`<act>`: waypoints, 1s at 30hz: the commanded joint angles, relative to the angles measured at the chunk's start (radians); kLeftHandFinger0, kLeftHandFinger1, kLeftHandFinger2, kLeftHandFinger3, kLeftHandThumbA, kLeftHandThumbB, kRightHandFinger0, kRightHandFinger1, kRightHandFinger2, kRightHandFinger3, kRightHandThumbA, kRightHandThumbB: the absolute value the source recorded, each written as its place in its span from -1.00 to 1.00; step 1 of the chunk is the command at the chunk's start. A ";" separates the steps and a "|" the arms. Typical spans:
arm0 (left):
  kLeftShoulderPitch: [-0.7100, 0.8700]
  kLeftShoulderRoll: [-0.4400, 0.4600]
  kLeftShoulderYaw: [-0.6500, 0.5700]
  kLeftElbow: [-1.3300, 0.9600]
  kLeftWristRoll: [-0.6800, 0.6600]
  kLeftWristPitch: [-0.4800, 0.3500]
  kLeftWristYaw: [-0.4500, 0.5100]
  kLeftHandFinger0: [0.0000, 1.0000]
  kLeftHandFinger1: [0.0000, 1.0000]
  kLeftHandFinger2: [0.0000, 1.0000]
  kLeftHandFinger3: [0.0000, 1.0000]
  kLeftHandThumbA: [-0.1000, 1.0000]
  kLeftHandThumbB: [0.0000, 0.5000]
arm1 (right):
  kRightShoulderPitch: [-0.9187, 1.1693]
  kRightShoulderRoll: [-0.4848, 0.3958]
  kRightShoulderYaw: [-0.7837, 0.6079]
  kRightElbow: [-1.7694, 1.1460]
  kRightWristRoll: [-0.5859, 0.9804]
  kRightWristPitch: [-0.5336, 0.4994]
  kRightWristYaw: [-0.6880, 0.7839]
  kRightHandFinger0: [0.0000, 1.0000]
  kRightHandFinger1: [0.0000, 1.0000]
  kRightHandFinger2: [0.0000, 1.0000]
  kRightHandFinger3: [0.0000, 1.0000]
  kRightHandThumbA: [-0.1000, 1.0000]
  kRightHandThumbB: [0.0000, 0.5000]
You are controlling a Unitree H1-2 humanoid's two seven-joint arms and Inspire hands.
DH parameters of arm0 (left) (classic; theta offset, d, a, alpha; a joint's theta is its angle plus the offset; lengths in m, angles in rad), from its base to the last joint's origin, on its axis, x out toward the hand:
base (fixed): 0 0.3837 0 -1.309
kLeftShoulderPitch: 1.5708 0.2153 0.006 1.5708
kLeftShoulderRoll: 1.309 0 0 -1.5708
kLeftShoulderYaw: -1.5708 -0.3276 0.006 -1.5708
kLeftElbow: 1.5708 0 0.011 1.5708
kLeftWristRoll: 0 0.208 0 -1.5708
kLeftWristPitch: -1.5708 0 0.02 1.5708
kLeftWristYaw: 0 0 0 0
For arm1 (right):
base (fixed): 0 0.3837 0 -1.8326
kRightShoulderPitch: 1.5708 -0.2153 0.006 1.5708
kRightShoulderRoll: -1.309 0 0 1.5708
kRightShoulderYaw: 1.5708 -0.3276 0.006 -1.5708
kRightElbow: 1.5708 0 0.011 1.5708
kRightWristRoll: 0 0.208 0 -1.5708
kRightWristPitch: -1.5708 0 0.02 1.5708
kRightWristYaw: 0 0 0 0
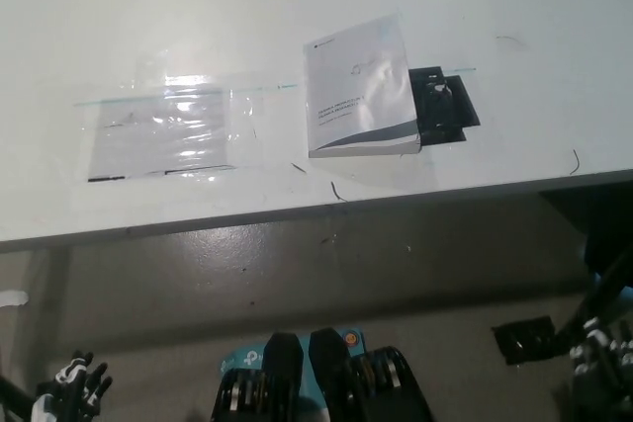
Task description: The robot uses its right hand to slide under the cover of the book kept in the middle of the desk and open it
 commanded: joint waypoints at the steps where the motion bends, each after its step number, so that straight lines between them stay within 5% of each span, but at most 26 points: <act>1: -0.005 0.001 -0.004 -0.022 -0.056 -0.003 -0.017 0.71 0.48 0.55 0.70 0.89 -0.27 | -0.074 -0.023 -0.032 -0.118 0.119 0.039 -0.082 0.27 0.46 0.75 1.00 1.00 -0.26; 3: -0.004 0.006 -0.008 -0.016 -0.055 -0.009 -0.016 0.71 0.48 0.54 0.69 0.89 -0.24 | -0.097 -0.053 -0.030 -0.142 0.122 0.049 -0.083 0.36 0.57 0.87 1.00 1.00 -0.27; 7: -0.002 0.013 -0.009 -0.013 -0.059 -0.007 -0.010 0.66 0.47 0.57 0.69 0.92 -0.23 | -0.181 -0.102 -0.035 -0.193 0.138 0.096 -0.166 0.32 0.49 0.73 1.00 1.00 -0.43; 15: 0.004 0.019 -0.002 -0.007 -0.073 -0.008 -0.004 0.66 0.42 0.54 0.67 0.91 -0.19 | -0.337 -0.155 0.040 -0.268 0.095 0.159 -0.237 0.30 0.47 0.67 1.00 1.00 -0.10; 22: 0.014 0.020 -0.007 -0.019 -0.073 -0.010 0.001 0.65 0.41 0.51 0.68 0.97 -0.26 | -0.448 -0.166 0.094 -0.242 0.100 0.188 -0.248 0.37 0.48 0.66 1.00 1.00 -0.47; 30: -0.002 0.033 -0.011 -0.012 -0.077 -0.002 0.003 0.58 0.37 0.49 0.66 0.93 -0.18 | -0.523 -0.149 0.158 -0.167 0.060 0.180 -0.253 0.34 0.40 0.57 1.00 1.00 -0.64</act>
